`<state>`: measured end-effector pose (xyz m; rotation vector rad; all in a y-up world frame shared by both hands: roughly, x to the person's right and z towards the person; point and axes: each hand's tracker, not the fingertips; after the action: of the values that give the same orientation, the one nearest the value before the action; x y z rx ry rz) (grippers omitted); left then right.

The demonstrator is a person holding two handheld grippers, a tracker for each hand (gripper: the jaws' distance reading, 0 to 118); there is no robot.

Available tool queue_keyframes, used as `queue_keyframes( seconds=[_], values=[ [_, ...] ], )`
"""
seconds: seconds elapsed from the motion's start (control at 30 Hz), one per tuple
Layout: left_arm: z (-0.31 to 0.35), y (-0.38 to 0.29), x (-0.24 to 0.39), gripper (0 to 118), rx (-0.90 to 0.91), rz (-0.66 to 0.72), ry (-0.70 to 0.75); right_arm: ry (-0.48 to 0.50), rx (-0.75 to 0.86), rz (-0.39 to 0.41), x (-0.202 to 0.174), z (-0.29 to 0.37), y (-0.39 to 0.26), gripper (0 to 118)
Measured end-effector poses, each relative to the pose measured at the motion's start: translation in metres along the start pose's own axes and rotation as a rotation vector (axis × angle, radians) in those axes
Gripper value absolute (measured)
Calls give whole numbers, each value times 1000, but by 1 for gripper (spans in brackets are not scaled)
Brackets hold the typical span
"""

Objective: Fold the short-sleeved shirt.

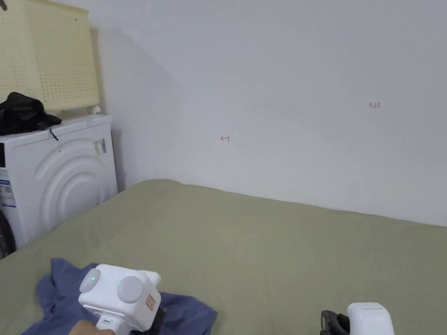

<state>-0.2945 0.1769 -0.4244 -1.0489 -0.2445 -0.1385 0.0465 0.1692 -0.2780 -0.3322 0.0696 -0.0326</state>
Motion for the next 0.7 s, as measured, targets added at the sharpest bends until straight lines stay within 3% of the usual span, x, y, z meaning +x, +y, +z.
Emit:
queue_keyframes(
  seconds=[0.27,0.47,0.7],
  values=[
    [22,60,70,2,119,-67,-151,-82,31,5,39,45,8,0],
    [49,92,179,2,206,-236,-242,-192,45,8,92,97,12,0],
    [64,104,331,2,251,-421,-464,-384,46,-22,156,165,10,0]
  ],
)
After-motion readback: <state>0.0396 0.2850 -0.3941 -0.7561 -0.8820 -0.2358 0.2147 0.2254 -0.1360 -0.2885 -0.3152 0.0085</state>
